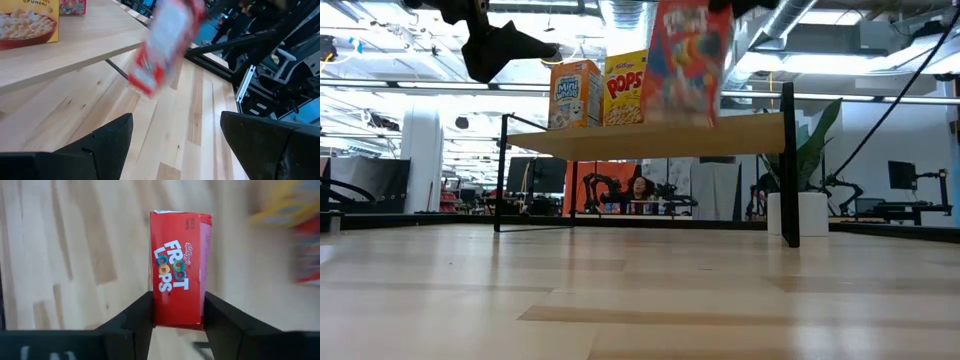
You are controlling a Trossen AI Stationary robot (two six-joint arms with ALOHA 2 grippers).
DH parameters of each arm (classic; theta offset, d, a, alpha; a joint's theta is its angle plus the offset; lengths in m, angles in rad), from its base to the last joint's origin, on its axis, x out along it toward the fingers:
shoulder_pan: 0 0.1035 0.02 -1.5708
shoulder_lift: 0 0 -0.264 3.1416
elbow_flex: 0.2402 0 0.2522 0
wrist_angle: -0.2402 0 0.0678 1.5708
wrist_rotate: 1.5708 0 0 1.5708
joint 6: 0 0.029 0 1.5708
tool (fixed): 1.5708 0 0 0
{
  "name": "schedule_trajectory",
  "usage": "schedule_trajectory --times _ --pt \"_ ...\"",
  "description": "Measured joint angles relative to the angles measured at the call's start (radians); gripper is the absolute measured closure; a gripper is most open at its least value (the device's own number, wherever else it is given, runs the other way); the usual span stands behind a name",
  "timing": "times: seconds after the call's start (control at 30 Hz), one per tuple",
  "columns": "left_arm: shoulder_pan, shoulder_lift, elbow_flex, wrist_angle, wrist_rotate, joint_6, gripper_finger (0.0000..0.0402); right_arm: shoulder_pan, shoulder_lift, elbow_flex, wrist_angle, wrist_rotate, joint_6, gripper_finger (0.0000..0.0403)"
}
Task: Stack cereal on shelf
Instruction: Put the red cereal box aligned with the other red cereal box on the shelf
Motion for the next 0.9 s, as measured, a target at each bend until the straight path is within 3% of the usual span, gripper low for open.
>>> schedule_trajectory --times 0.4,0.9 --pt "0.0 0.0 0.0 0.0 -0.025 -0.03 0.0109 -0.262 -0.076 0.17 -0.18 -0.004 -0.045 0.0239" --pt "0.0 0.0 0.0 -0.046 -0.052 -0.056 0.0109 -0.265 0.022 0.169 -0.202 -0.021 -0.121 0.0237"
